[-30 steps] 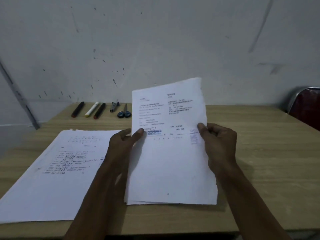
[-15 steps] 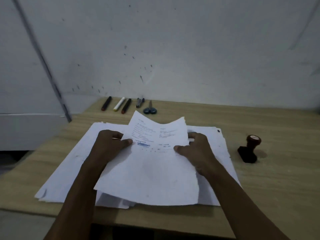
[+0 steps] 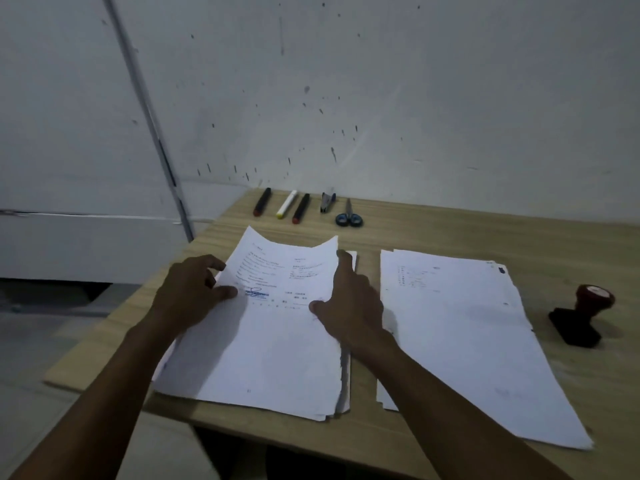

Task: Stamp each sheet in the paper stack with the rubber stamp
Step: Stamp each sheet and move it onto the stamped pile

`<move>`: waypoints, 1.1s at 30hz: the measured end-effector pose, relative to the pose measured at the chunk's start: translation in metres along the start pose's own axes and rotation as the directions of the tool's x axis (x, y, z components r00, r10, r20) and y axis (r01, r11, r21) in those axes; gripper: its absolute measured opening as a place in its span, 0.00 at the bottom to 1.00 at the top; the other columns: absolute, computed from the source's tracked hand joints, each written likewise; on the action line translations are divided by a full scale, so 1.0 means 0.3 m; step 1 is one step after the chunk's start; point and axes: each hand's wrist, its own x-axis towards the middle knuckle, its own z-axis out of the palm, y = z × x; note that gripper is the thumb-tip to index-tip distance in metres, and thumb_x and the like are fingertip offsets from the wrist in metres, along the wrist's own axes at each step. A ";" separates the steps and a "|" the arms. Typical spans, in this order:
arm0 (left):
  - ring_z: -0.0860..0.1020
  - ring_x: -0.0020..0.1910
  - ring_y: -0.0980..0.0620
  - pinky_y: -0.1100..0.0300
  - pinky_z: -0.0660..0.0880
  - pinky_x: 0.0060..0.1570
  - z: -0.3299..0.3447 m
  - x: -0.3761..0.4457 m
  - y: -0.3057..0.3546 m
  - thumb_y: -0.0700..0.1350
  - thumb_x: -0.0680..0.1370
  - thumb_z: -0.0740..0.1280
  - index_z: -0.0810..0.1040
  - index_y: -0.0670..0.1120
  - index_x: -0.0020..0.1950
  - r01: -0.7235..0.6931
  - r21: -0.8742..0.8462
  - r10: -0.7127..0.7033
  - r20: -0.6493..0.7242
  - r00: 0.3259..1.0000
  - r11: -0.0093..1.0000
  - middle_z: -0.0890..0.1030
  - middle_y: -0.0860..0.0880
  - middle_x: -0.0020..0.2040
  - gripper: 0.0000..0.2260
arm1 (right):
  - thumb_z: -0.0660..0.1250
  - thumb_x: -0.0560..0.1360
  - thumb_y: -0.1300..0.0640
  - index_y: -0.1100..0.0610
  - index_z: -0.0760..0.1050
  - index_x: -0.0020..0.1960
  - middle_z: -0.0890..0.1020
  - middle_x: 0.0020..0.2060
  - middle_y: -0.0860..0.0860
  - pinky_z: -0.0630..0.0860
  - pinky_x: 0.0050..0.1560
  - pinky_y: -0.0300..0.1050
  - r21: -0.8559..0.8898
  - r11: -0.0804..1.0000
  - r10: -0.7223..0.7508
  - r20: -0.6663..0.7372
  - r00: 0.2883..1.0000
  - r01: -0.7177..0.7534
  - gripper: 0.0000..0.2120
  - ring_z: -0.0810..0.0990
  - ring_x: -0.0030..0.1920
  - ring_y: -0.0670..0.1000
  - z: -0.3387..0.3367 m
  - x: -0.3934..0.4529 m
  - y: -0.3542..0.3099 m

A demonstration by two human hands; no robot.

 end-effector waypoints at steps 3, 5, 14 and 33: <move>0.76 0.40 0.48 0.54 0.74 0.45 0.019 -0.004 -0.015 0.49 0.67 0.78 0.78 0.49 0.57 -0.005 0.027 0.004 0.038 0.999 1.000 0.77 0.52 0.36 0.21 | 0.71 0.73 0.48 0.52 0.54 0.74 0.78 0.54 0.52 0.71 0.45 0.45 -0.088 0.996 -0.005 -0.006 1.000 0.004 0.37 0.79 0.54 0.55 -0.004 -0.004 0.003; 0.76 0.45 0.47 0.52 0.74 0.48 0.030 -0.004 -0.024 0.50 0.67 0.78 0.78 0.48 0.58 0.004 0.049 -0.006 0.036 0.999 0.999 0.78 0.50 0.42 0.21 | 0.70 0.73 0.45 0.52 0.58 0.72 0.76 0.59 0.52 0.73 0.51 0.48 -0.121 0.993 -0.010 0.000 1.000 0.010 0.34 0.77 0.57 0.56 -0.009 -0.007 0.007; 0.78 0.45 0.46 0.54 0.74 0.47 0.100 -0.050 0.118 0.45 0.70 0.76 0.81 0.46 0.53 -0.125 -0.016 0.120 -0.178 0.977 0.992 0.78 0.44 0.50 0.14 | 0.70 0.74 0.45 0.50 0.68 0.68 0.76 0.58 0.50 0.73 0.54 0.48 0.015 0.999 -0.035 -0.090 0.995 0.036 0.25 0.77 0.58 0.54 -0.079 -0.045 0.080; 0.80 0.39 0.54 0.62 0.73 0.45 0.487 -0.168 0.734 0.42 0.71 0.75 0.82 0.45 0.46 -0.431 -0.394 0.445 -0.060 0.893 0.812 0.79 0.51 0.45 0.06 | 0.75 0.62 0.62 0.55 0.78 0.58 0.73 0.56 0.57 0.67 0.55 0.56 -0.333 0.906 -0.026 -0.660 0.751 -0.262 0.24 0.66 0.61 0.59 -0.479 -0.078 0.676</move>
